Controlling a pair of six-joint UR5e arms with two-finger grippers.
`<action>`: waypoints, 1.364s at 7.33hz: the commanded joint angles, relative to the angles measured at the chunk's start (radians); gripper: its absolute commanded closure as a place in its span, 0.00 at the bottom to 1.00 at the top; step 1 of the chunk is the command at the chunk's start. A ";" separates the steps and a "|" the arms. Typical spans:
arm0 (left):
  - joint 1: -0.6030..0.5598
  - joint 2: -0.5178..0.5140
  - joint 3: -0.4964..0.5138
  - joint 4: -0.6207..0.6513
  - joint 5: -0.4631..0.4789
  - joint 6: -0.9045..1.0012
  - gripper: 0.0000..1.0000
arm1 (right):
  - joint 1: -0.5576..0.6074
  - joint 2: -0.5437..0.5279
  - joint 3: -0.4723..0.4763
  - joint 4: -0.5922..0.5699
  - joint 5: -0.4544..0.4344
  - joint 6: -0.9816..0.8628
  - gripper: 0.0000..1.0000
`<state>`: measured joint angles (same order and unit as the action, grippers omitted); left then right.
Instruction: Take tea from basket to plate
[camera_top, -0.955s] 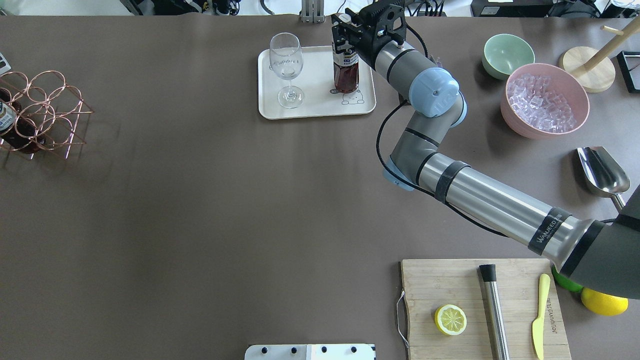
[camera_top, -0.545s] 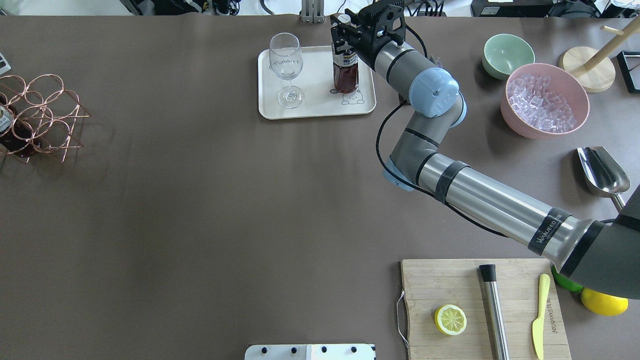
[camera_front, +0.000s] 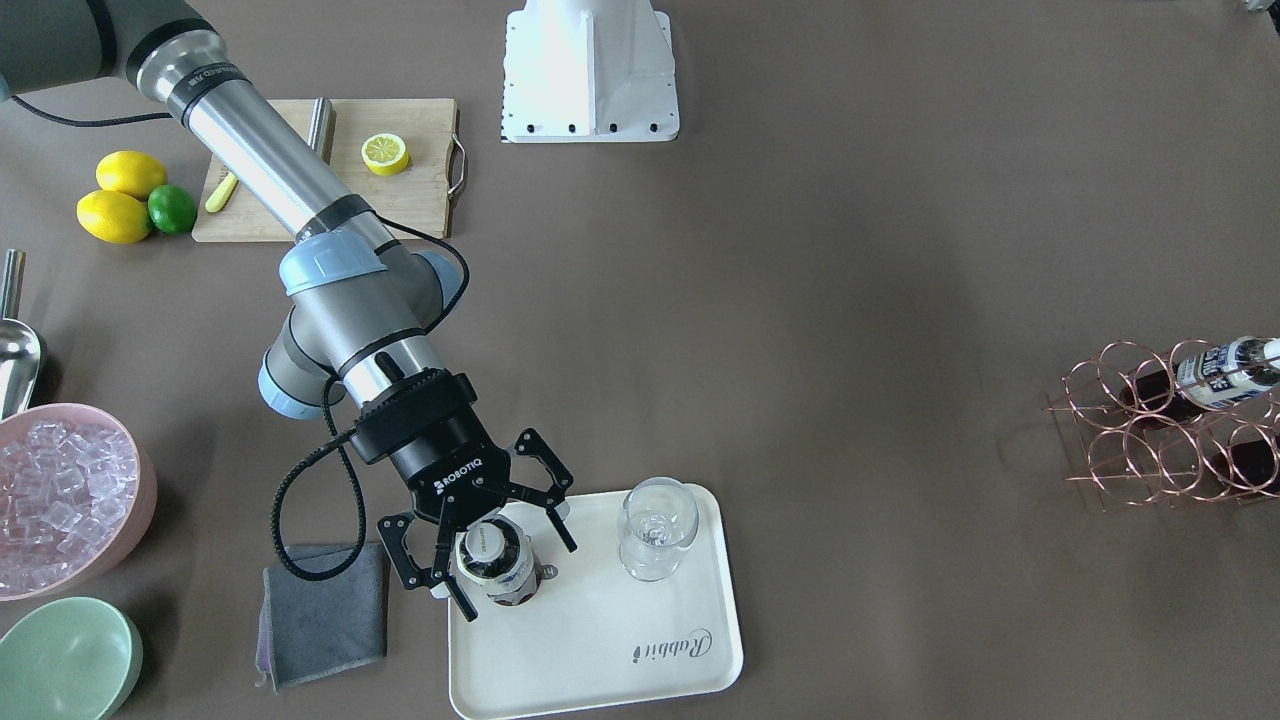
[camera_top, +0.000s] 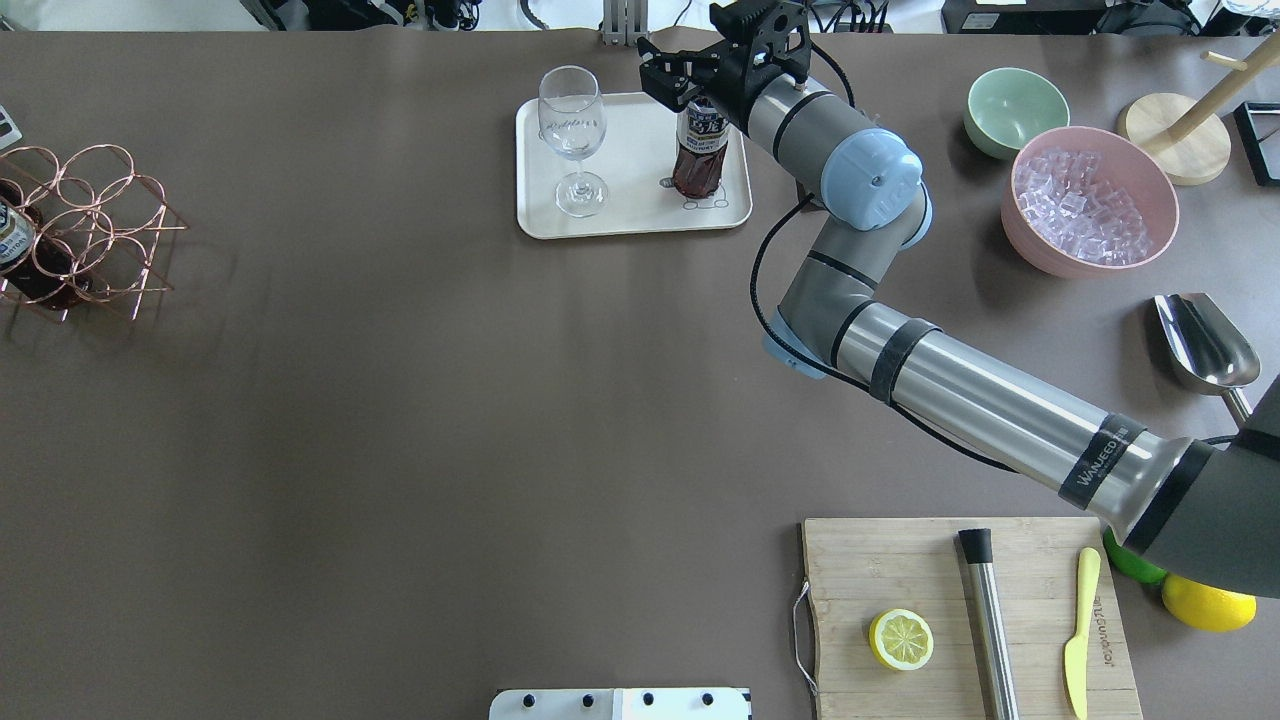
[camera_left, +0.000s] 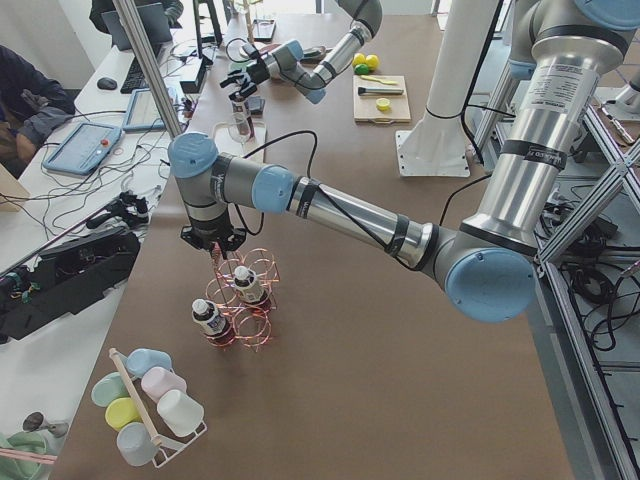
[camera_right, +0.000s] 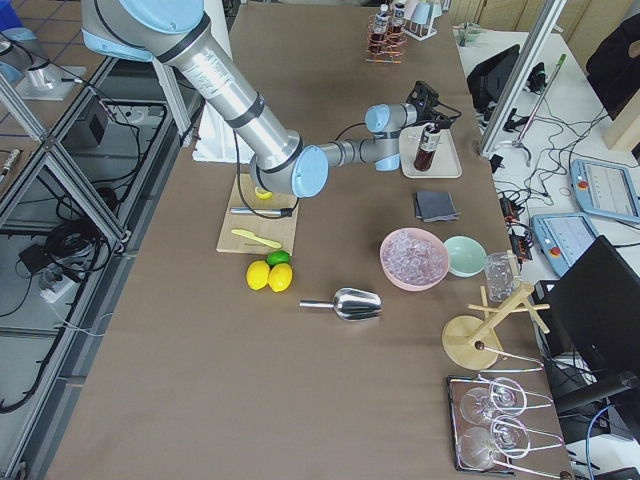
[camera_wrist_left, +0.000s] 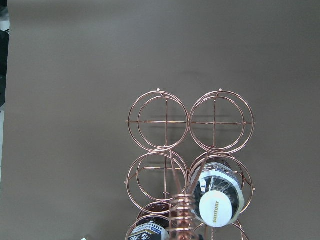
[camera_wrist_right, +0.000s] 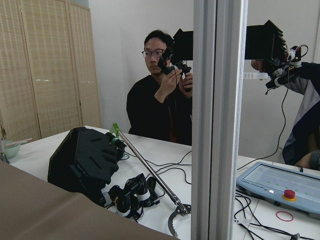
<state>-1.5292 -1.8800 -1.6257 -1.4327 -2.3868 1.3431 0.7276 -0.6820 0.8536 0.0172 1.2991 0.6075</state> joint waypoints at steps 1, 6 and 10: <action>0.004 0.001 -0.003 -0.002 0.000 -0.002 1.00 | 0.012 -0.060 0.115 -0.003 0.049 0.002 0.00; 0.018 0.007 -0.002 0.008 -0.017 -0.010 0.02 | 0.021 -0.207 0.434 -0.156 0.126 0.002 0.00; -0.092 0.044 0.007 0.081 -0.017 -0.034 0.02 | 0.033 -0.384 0.770 -0.433 0.232 0.011 0.00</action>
<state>-1.5458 -1.8646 -1.6235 -1.4150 -2.4030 1.3312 0.7601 -0.9819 1.4310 -0.2306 1.4915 0.6096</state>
